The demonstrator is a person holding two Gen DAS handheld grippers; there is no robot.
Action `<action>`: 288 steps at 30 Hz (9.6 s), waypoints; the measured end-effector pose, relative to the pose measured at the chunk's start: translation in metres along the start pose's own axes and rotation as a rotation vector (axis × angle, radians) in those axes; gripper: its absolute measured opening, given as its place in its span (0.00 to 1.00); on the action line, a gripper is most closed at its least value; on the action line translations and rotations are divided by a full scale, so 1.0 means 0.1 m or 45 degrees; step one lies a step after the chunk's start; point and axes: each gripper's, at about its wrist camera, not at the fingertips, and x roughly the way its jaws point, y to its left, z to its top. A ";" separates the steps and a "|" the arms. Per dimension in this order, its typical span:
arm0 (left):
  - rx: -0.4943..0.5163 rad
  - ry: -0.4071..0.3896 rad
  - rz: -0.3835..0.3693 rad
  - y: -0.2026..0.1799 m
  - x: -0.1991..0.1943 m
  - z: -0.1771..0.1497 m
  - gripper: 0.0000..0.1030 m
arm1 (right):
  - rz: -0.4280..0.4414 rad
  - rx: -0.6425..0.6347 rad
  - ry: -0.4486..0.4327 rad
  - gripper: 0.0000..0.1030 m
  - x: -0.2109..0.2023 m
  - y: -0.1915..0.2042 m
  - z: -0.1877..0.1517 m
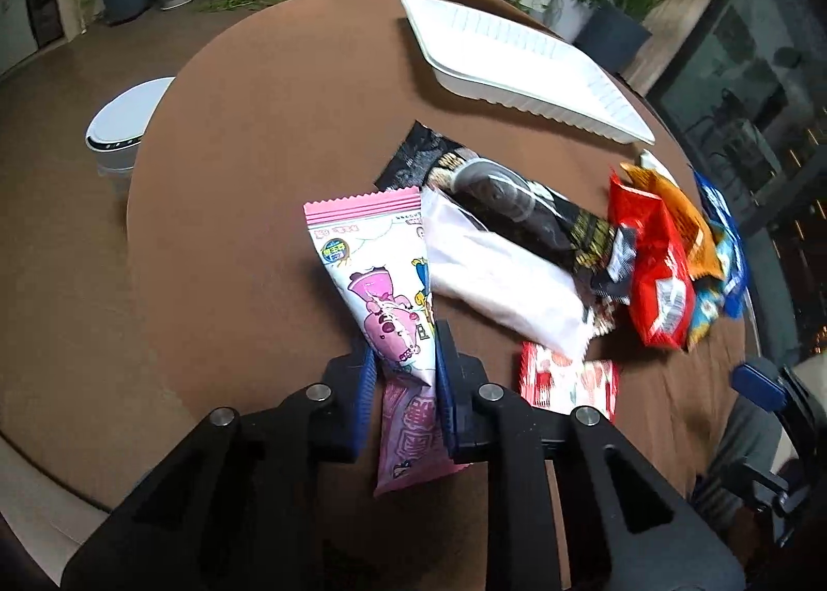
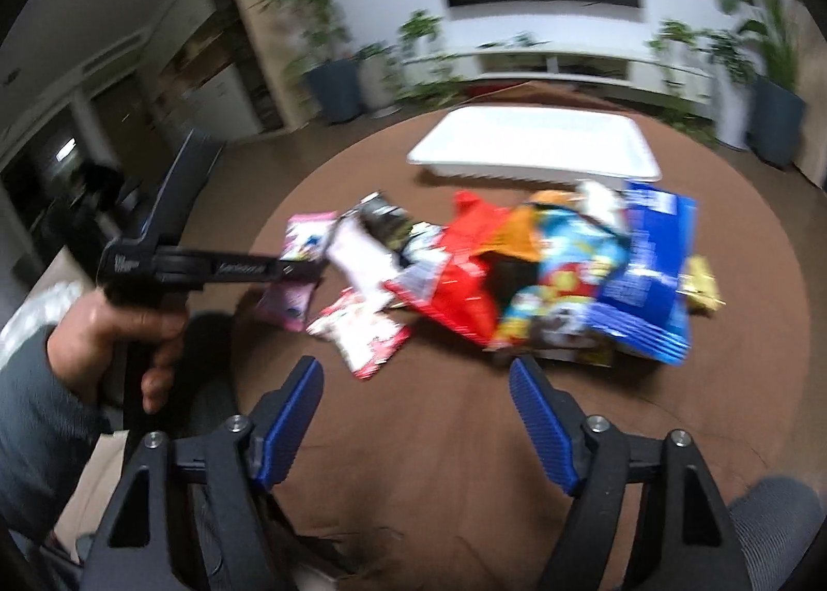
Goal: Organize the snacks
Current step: 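Grasp the pink candy bar with the left tool while the right tool grasps the red-white candy packet, then carry both packets to the white tray and release them inside, then withdraw both tools from the tray back toward the snack pile, then grasp the black sesame bar with the left tool while the right tool grasps the blue biscuit pack, then carry both packets into the white tray and open both tools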
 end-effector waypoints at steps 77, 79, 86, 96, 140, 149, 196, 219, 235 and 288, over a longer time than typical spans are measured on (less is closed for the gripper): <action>0.177 -0.107 -0.184 -0.47 -0.12 1.91 0.16 | -0.058 0.442 -0.008 0.31 0.14 -1.92 2.06; 0.190 -0.063 -0.160 -0.53 0.07 2.14 0.16 | -0.074 0.428 0.061 0.31 0.34 -1.99 2.23; 0.229 0.089 -0.094 -0.83 0.80 2.47 0.16 | -0.140 0.358 0.294 0.31 1.03 -2.18 2.45; 0.247 0.156 -0.035 -0.90 1.25 2.47 0.17 | -0.196 0.359 0.437 0.32 1.61 -2.35 2.21; -0.197 -0.760 -0.097 0.31 -1.94 0.06 1.00 | 0.434 -0.405 -0.169 0.97 -2.29 2.52 2.60; -0.189 -0.676 0.045 0.09 -1.93 0.11 1.00 | 0.339 -0.341 -0.199 0.97 -2.40 2.24 2.56; 1.450 0.092 0.039 -1.14 0.21 0.80 0.71 | -0.184 0.484 0.020 0.72 -0.14 -1.02 0.33; 1.644 0.408 0.029 -1.08 0.96 1.05 0.31 | -0.132 0.549 0.085 0.72 0.05 -1.21 0.32; 1.204 0.365 -0.064 -0.69 0.85 1.36 0.18 | -0.154 0.538 0.097 0.72 0.08 -1.18 0.38; -0.005 -0.158 -0.596 0.10 -0.17 1.80 0.18 | 0.179 0.925 -0.270 0.31 -0.03 -2.26 1.14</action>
